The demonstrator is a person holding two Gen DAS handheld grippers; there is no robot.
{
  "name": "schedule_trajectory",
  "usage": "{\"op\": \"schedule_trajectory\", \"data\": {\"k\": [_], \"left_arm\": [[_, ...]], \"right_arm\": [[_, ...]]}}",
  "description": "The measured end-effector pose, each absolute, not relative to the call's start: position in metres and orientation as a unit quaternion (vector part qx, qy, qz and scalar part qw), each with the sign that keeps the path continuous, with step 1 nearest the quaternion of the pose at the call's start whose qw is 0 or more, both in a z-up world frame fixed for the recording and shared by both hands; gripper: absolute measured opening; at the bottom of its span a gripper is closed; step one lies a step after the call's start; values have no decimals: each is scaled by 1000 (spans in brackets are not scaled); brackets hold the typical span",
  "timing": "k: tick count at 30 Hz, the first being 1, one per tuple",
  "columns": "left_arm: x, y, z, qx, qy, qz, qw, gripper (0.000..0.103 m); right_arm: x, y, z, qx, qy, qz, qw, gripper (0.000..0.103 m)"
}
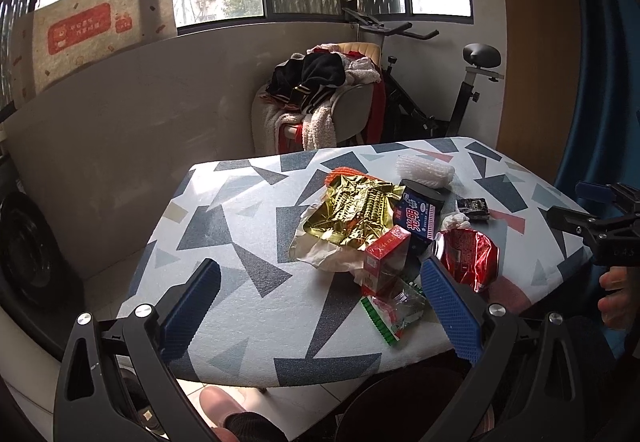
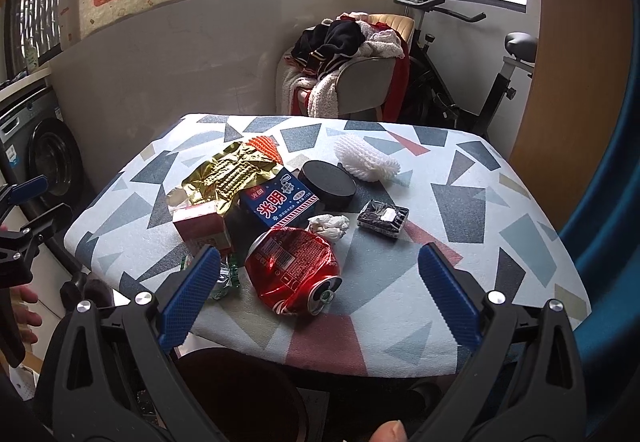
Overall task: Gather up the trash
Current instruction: 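Grasp the crushed red cola can with the right tool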
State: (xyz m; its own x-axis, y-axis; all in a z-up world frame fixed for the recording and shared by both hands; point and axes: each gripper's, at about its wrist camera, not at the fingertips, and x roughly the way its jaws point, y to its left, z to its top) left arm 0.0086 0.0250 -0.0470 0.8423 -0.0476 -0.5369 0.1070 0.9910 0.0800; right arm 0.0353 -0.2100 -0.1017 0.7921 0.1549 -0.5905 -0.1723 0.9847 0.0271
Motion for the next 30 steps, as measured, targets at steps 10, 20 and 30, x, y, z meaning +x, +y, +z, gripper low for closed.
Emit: {"op": "schedule_trajectory", "data": {"k": [10, 20, 30], "left_arm": [[26, 42, -96, -16, 347, -56, 936, 98], [34, 47, -119, -27, 337, -45, 940, 98], [46, 41, -136, -34, 345, -62, 936, 96]], "right_arm": [[62, -205, -160, -16, 365, 90, 926, 97], [93, -221, -221, 147, 417, 98, 892, 83], [119, -217, -238, 242, 421, 82, 870, 64]]}}
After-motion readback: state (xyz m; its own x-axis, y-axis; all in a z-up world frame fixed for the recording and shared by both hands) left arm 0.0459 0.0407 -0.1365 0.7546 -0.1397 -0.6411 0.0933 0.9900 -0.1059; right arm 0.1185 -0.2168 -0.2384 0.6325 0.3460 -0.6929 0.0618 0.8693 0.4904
